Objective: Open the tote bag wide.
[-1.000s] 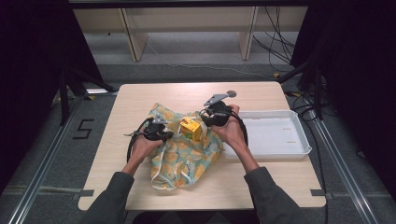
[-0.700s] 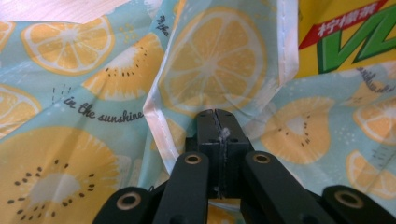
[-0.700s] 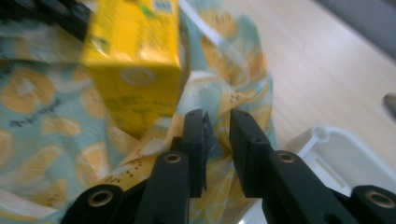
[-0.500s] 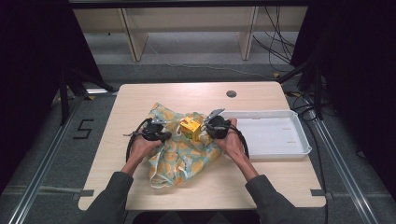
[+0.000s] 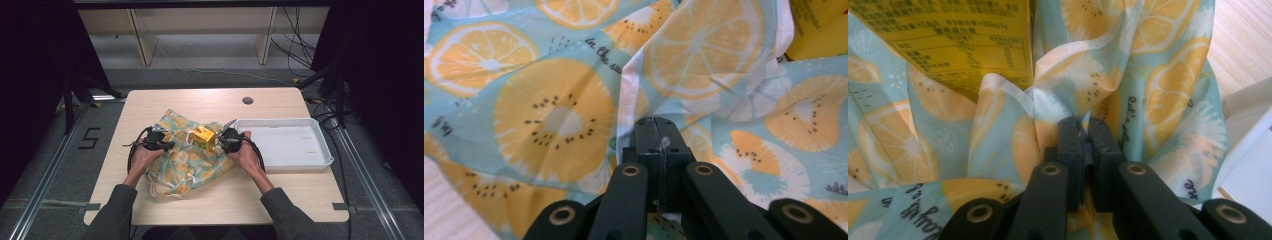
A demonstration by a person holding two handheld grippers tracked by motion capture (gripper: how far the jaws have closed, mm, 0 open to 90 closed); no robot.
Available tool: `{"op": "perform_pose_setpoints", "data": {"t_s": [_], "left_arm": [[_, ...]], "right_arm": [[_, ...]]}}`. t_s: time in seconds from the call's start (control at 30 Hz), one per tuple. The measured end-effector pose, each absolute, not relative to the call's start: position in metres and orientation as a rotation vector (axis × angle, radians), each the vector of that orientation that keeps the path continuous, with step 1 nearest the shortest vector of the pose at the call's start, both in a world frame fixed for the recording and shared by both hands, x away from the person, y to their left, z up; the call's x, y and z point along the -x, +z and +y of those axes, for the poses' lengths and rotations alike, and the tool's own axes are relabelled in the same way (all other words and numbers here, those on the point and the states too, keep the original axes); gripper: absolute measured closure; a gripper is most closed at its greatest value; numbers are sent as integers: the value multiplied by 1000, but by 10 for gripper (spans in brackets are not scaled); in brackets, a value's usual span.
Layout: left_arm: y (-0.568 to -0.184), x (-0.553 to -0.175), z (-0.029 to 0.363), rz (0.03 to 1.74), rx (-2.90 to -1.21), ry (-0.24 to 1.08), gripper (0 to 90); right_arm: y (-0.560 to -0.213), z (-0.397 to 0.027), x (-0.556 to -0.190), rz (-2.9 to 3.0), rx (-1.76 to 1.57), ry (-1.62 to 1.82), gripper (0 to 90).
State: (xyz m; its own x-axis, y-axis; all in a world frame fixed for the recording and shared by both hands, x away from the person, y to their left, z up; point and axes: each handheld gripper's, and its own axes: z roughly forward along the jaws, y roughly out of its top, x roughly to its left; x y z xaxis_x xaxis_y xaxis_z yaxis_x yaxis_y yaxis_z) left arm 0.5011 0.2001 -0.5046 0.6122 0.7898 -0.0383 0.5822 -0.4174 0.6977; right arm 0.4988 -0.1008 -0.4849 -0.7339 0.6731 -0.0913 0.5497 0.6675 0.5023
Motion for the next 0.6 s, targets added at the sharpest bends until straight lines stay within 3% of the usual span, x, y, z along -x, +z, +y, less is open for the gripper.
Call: {"op": "perform_pose_setpoints", "data": {"t_s": [0.3,0.6], "left_arm": [[-464,-482,199,957,-2059,416,877],[-454,-463,187,873,-2086,420,877]], "right_arm": [[-486,-106,-499,2598,-988,705,850],[-472,-114,-497,2560,-938,805,781]]}}
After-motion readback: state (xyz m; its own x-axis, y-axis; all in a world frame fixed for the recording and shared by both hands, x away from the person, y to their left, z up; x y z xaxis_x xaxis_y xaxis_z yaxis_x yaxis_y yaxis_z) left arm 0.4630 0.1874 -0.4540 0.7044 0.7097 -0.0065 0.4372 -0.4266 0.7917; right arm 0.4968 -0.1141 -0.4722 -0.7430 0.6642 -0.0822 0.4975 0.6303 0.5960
